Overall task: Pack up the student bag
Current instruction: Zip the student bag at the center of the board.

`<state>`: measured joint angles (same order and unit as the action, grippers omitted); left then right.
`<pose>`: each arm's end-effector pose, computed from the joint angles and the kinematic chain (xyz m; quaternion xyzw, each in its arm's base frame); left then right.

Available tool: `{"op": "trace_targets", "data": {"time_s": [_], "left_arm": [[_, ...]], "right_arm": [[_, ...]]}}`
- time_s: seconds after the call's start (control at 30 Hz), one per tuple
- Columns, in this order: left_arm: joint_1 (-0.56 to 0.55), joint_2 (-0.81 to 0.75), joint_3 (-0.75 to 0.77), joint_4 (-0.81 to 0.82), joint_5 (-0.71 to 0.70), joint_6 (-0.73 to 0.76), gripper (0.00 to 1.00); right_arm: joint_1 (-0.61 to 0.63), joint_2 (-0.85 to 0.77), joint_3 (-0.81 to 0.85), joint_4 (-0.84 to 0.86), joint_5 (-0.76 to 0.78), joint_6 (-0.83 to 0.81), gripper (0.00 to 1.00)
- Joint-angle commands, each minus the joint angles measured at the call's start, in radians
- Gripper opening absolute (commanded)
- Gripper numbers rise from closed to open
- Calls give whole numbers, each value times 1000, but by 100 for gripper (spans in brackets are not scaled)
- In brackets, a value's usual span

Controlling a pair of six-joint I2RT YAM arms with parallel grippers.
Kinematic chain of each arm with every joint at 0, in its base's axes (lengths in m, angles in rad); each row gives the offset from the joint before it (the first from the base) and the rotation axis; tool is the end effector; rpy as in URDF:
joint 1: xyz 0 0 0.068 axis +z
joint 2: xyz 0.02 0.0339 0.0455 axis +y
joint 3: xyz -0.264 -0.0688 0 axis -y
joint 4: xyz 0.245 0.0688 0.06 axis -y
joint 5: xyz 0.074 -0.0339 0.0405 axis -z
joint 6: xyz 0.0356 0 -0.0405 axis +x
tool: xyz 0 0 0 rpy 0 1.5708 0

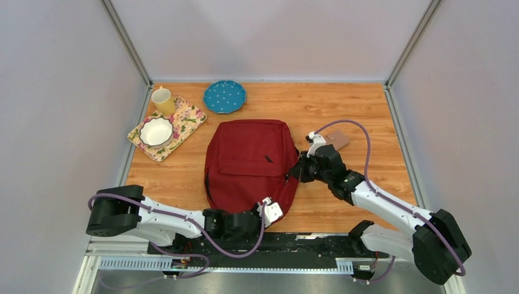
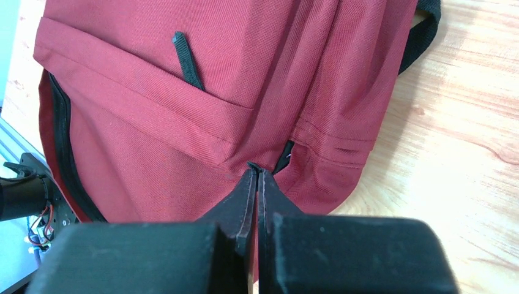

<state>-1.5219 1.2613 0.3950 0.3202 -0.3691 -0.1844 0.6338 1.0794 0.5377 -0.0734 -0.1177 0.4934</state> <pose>0.0243 -0.2347 0.1615 0.4606 0.7280 -0.2579 0.4374 0.1793 0.1370 0.2083 -0.0892 0.8824 0.2894 0.3602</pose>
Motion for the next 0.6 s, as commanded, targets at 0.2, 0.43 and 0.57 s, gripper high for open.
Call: {"op": "trace_targets", "data": {"time_s": [0.2, 0.43, 0.57], "left_arm": [[-66, -42, -33, -113, 45, -35, 0], [-72, -86, -73, -122, 33, -40, 0], [-75, -83, -74, -115, 41, -41, 0]], "right_arm": [[-57, -19, 45, 147, 114, -22, 0], [-157, 8, 61, 193, 52, -12, 0], [-180, 54, 99, 222, 38, -19, 0]]}}
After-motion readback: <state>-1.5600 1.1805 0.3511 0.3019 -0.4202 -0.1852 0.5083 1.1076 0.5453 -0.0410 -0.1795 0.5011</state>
